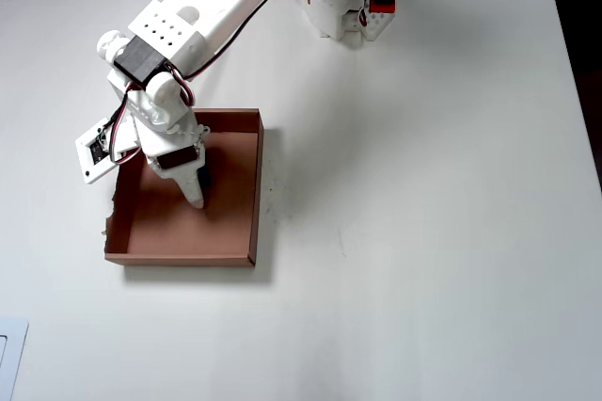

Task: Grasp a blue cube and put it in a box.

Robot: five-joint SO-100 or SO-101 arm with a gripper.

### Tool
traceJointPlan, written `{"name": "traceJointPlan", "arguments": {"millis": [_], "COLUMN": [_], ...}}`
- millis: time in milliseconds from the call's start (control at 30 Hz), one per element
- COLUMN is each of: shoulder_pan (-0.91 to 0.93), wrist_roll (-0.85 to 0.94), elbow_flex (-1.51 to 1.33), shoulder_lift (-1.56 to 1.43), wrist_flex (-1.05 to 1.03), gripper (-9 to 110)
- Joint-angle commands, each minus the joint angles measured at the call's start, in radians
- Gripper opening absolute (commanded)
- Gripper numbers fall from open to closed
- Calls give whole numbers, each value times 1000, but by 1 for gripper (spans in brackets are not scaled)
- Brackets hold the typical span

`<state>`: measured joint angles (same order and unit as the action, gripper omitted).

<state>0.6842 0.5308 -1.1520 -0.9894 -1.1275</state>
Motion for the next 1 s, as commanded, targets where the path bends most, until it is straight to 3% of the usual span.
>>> {"name": "traceJointPlan", "arguments": {"millis": [0,633,967], "shoulder_pan": [-6,-8,-23], "wrist_roll": [8,64,178], "elbow_flex": [31,25,-66], "shoulder_lift": [-52,-284,-466], "wrist_flex": [12,-58,-101], "gripper": [32,32,32]}}
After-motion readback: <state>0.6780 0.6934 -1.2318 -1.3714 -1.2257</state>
